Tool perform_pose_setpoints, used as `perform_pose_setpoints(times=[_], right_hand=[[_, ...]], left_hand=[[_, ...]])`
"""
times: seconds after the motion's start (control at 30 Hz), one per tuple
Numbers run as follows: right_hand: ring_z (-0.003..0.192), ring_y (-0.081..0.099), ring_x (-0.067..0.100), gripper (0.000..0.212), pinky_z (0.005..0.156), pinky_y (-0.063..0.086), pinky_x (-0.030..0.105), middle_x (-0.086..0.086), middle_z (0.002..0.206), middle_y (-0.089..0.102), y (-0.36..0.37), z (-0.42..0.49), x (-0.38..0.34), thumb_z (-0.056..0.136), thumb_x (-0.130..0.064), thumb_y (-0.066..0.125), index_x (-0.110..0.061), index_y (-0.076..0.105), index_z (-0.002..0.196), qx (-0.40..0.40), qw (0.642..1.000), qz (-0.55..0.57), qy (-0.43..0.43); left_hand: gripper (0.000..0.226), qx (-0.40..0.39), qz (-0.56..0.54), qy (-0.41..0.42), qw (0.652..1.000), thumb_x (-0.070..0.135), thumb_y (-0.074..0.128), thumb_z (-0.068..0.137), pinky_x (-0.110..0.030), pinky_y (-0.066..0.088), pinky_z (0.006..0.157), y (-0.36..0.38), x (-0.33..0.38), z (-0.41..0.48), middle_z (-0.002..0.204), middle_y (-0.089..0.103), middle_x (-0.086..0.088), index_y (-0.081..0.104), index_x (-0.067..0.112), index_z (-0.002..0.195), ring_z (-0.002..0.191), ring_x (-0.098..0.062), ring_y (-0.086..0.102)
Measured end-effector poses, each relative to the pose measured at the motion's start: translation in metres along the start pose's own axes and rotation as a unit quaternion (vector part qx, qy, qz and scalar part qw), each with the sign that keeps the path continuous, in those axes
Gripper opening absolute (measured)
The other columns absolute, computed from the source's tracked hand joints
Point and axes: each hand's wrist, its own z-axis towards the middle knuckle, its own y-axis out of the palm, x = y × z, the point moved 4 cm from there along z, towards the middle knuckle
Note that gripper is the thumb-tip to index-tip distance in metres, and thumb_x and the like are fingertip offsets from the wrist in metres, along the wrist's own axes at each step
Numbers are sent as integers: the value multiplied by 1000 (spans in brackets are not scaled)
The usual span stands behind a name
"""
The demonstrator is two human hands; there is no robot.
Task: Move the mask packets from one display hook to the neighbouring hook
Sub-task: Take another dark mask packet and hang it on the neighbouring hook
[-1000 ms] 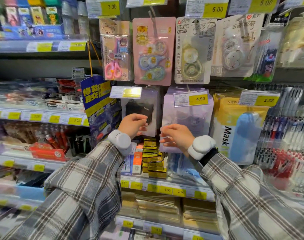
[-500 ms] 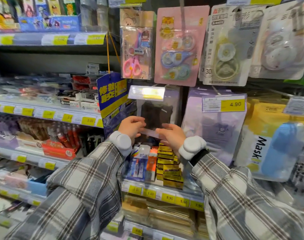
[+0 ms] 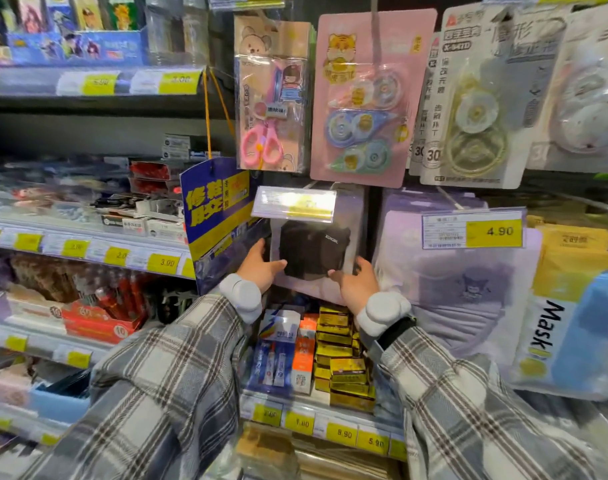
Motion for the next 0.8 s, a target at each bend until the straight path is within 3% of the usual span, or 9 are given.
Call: perform_pose_setpoints(times=[0.07,0.13,0.27,0.53,0.67,0.8], right_hand=[[117,54,28,62,104,41,40,9,127,58,2,6,4,75,-11,68,-3,46,132,0,1000,0,-7],[119,54,31,63,104,42,46,13,129,58,3,7,5,74,-15,68,-6,47,133,1,1000,-5,-19],[120,53,31,61,104,42,47,12,130,58,4,7,8,75,-19,67,-7,49,132,-2,999,-22,-23],[118,55,30,48,103,44,44,13,127,60,4,-12,1,80,-7,62,-5,54,127,19,999,14,-34],[117,55,28,39,98,45,33,13,125,61,-2,-22,0,85,1,56,-2,58,123,38,997,53,-31],[111,58,28,30,96,49,36,14,121,63,0,-25,0,86,-2,58,-3,63,115,32,998,55,-30]], left_hand=[[90,-20,-1,12,1000,32,68,61,-51,33,111,2,-17,22,145,44,-10,32,14,142,134,-29,40],[80,-40,5,26,999,20,67,66,-53,33,111,5,-23,30,141,48,-10,36,12,139,132,-28,43],[77,-48,6,20,999,13,66,73,-54,32,111,4,-15,16,145,42,-12,32,9,142,135,-29,39],[76,-21,8,-2,1000,3,60,84,-44,27,116,0,-4,-10,153,29,-13,17,7,147,140,-28,31],[77,-25,-7,-10,1000,2,61,84,-41,27,116,3,-7,-18,153,28,-14,17,9,147,140,-27,31],[74,-39,5,-5,999,3,61,84,-36,27,114,6,-6,-26,152,31,-12,22,9,146,139,-25,33]])
